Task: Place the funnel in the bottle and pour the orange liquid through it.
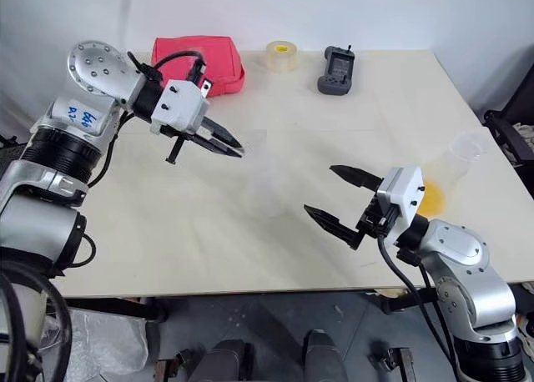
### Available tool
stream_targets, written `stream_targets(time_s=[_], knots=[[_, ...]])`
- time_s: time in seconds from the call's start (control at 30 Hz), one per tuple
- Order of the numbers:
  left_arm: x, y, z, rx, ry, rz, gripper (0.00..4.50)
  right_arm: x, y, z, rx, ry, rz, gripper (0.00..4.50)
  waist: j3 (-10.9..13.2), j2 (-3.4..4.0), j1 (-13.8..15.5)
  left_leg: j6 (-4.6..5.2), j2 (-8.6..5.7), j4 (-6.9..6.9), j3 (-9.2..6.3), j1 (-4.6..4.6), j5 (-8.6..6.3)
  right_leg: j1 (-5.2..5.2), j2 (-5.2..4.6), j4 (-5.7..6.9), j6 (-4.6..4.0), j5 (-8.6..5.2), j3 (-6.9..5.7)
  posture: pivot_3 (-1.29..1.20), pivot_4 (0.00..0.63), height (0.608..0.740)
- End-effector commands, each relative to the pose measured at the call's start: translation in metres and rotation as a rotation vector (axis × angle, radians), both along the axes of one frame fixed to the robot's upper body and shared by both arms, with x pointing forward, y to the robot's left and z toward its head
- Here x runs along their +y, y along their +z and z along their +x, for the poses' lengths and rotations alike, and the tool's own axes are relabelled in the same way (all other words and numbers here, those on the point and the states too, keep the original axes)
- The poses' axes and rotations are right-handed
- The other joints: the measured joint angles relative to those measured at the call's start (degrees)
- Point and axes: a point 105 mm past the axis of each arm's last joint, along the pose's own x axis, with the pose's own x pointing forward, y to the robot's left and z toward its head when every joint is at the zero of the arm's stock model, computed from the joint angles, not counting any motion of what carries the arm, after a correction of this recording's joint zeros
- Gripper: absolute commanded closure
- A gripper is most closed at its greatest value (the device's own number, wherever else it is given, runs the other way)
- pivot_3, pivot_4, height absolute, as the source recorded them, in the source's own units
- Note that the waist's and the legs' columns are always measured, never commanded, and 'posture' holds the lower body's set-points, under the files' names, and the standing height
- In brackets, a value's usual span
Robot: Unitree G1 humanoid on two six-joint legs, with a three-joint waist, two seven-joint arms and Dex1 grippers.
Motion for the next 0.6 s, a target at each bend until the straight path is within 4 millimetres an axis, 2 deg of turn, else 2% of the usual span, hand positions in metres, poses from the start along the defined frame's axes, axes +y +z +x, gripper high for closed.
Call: stream_targets(time_s=[0.03, 0.2, 0.33, 0.5, 0.6], knots=[[0.0, 0.012, -0.016, 0.008, -0.104, 0.07, 2.7, 0.0, 0.01, -0.004, -0.055, -0.005, 0.008, 0.0, 0.0, 0.01, -0.04, 0.0, 0.0, 0.0, 0.0, 0.0, 0.0, -0.01, 0.01, -0.01, 0.0, 0.0, 0.0, 0.0, 0.15, 0.74], [-0.001, 0.015, -0.017, 0.027, -0.102, 0.04, 1.12, -0.004, 0.011, -0.004, -0.059, -0.022, 0.007, 0.0, 0.0, 0.01, 0.01, 0.0, 0.0, 0.0, 0.0, -0.01, 0.0, -0.02, 0.01, -0.01, 0.0, 0.0, 0.02, 0.0, 0.15, 0.74], [-0.002, 0.027, -0.019, 0.071, -0.088, -0.053, 0.01, -0.009, 0.012, -0.004, -0.059, -0.051, -0.002, 0.0, 0.01, 0.01, 0.01, 0.0, 0.0, 0.0, 0.0, -0.02, 0.0, -0.02, 0.01, -0.01, 0.0, 0.0, 0.02, 0.0, 0.15, 0.74], [0.006, 0.044, -0.015, 0.147, -0.013, -0.257, 0.01, -0.027, 0.008, -0.002, -0.049, -0.159, -0.039, 0.0, 0.0, 0.01, 0.02, 0.0, -0.01, 0.01, 0.0, -0.02, 0.0, -0.02, 0.01, 0.01, 0.0, 0.0, 0.01, 0.0, 0.15, 0.74], [0.012, 0.045, -0.011, 0.208, 0.039, -0.421, 0.01, -0.041, 0.003, 0.002, -0.039, -0.273, -0.072, 0.0, -0.01, 0.03, 0.0, 0.0, -0.01, 0.01, 0.0, -0.02, 0.0, -0.02, 0.02, 0.02, 0.0, 0.0, 0.01, 0.0, 0.15, 0.74]])
